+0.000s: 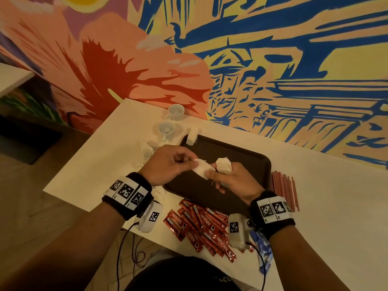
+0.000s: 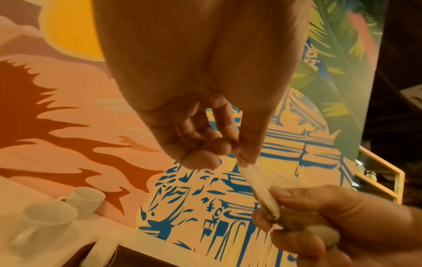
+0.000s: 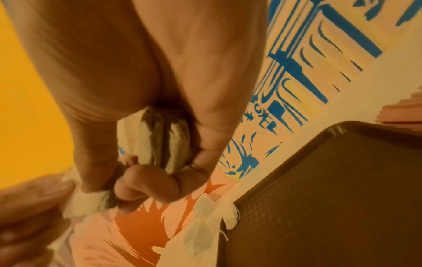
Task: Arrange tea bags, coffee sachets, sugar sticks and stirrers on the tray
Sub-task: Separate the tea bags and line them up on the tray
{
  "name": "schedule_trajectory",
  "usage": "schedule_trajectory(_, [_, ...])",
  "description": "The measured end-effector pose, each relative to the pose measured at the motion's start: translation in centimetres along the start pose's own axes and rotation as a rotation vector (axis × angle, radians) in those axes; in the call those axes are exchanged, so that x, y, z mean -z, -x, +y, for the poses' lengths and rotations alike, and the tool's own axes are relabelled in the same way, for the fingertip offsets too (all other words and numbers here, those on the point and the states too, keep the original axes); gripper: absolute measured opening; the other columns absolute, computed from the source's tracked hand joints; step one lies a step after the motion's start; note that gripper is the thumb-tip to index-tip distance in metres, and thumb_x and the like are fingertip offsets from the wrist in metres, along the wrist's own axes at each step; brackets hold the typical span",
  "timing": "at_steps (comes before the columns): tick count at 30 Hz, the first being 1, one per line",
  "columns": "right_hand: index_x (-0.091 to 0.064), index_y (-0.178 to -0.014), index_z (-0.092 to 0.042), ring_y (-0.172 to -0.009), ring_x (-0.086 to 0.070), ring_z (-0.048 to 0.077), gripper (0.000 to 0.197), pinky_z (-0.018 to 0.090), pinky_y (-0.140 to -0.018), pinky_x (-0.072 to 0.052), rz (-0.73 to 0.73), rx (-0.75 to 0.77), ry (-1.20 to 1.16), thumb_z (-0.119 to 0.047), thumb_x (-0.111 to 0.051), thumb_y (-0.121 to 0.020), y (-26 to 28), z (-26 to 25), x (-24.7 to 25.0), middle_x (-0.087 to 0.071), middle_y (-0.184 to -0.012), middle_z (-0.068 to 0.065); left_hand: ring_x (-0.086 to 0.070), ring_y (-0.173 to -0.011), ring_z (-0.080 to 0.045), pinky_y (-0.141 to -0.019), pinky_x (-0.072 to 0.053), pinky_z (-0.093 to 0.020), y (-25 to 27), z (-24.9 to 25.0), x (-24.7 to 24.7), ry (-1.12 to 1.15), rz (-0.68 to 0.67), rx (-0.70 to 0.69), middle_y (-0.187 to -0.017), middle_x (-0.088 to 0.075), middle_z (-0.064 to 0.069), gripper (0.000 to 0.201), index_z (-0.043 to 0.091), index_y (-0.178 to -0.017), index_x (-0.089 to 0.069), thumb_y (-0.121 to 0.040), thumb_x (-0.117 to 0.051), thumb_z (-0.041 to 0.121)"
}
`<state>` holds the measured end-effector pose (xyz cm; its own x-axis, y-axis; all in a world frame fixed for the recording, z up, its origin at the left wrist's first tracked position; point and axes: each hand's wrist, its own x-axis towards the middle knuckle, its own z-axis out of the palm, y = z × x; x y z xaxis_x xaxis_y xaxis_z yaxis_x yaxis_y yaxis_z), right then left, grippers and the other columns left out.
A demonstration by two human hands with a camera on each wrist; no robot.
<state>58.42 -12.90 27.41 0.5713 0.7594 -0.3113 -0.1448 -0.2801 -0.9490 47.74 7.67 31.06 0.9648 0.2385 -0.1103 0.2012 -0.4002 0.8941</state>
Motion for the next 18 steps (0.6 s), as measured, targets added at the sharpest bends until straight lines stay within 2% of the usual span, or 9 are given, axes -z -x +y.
schedule_trajectory(2, [-0.073,-0.113,-0.021,-0.065,-0.057,0.018,0.023,0.027,-0.056,-0.047,0.020,0.005,0.072,-0.032,-0.073,-0.092,-0.7,0.3,0.0,-0.065,-0.074,-0.002,-0.060,-0.062,-0.015,-0.062,-0.049,-0.025,-0.3,-0.3,0.3,-0.081,-0.017,-0.025,-0.071,-0.065,-0.002,0.008,0.025,-0.098,-0.074,-0.090,-0.073,0.025])
schedule_trajectory(4, [-0.072,-0.115,-0.023,-0.064,-0.058,0.012,0.021,0.024,-0.055,-0.048,0.027,-0.017,0.109,-0.026,-0.071,-0.094,-1.1,0.7,0.0,-0.067,-0.074,-0.008,-0.066,-0.063,-0.013,-0.063,-0.054,-0.025,-0.6,-1.0,0.6,-0.072,-0.053,-0.016,-0.070,-0.068,0.000,0.008,0.023,-0.101,-0.071,-0.093,-0.070,0.023])
schedule_trajectory(7, [-0.069,-0.115,-0.026,-0.062,-0.060,0.008,0.019,0.023,-0.056,-0.049,0.072,-0.115,0.146,-0.024,-0.069,-0.095,-1.6,1.7,0.3,-0.068,-0.079,-0.006,-0.073,-0.079,-0.013,-0.082,-0.059,-0.038,-1.7,-3.2,1.4,-0.051,-0.133,0.026,-0.085,-0.075,0.003,0.006,0.021,-0.099,-0.068,-0.093,-0.070,0.022])
schedule_trajectory(10, [-0.068,-0.113,-0.025,-0.063,-0.061,0.009,0.016,0.024,-0.056,-0.049,0.146,-0.205,0.132,-0.027,-0.066,-0.097,-2.1,2.8,0.7,-0.072,-0.098,0.006,-0.069,-0.089,-0.002,-0.091,-0.055,-0.035,-3.8,-6.2,2.2,-0.201,-0.184,0.034,-0.089,-0.074,0.013,0.016,0.030,-0.090,-0.068,-0.089,-0.070,0.046])
schedule_trajectory(12, [-0.069,-0.110,-0.021,-0.062,-0.060,0.010,0.013,0.026,-0.054,-0.048,0.199,-0.238,0.092,-0.025,-0.065,-0.098,-2.6,3.1,0.6,-0.073,-0.100,0.008,-0.068,-0.086,-0.001,-0.086,-0.057,-0.035,-5.8,-8.4,2.6,-0.309,-0.184,0.054,-0.086,-0.073,0.013,0.023,0.033,-0.086,-0.066,-0.085,-0.069,0.056])
schedule_trajectory(15, [-0.071,-0.108,-0.019,-0.058,-0.059,0.007,0.013,0.024,-0.053,-0.048,0.257,-0.271,0.066,-0.023,-0.064,-0.098,-3.4,3.1,0.4,-0.074,-0.096,0.006,-0.068,-0.085,-0.010,-0.081,-0.058,-0.039,-9.8,-11.2,2.9,-0.471,-0.217,0.062,-0.089,-0.071,0.010,0.006,0.032,-0.092,-0.064,-0.090,-0.069,0.034])
schedule_trajectory(18, [-0.070,-0.109,-0.021,-0.064,-0.061,0.008,0.014,0.023,-0.055,-0.050,0.263,-0.293,0.078,-0.026,-0.061,-0.100,-4.6,3.1,0.3,-0.074,-0.098,0.002,-0.067,-0.093,-0.019,-0.081,-0.052,-0.032,-13.8,-12.7,3.0,-0.606,-0.246,0.047,-0.102,-0.069,0.002,0.027,0.028,-0.119,-0.058,-0.093,-0.063,0.023])
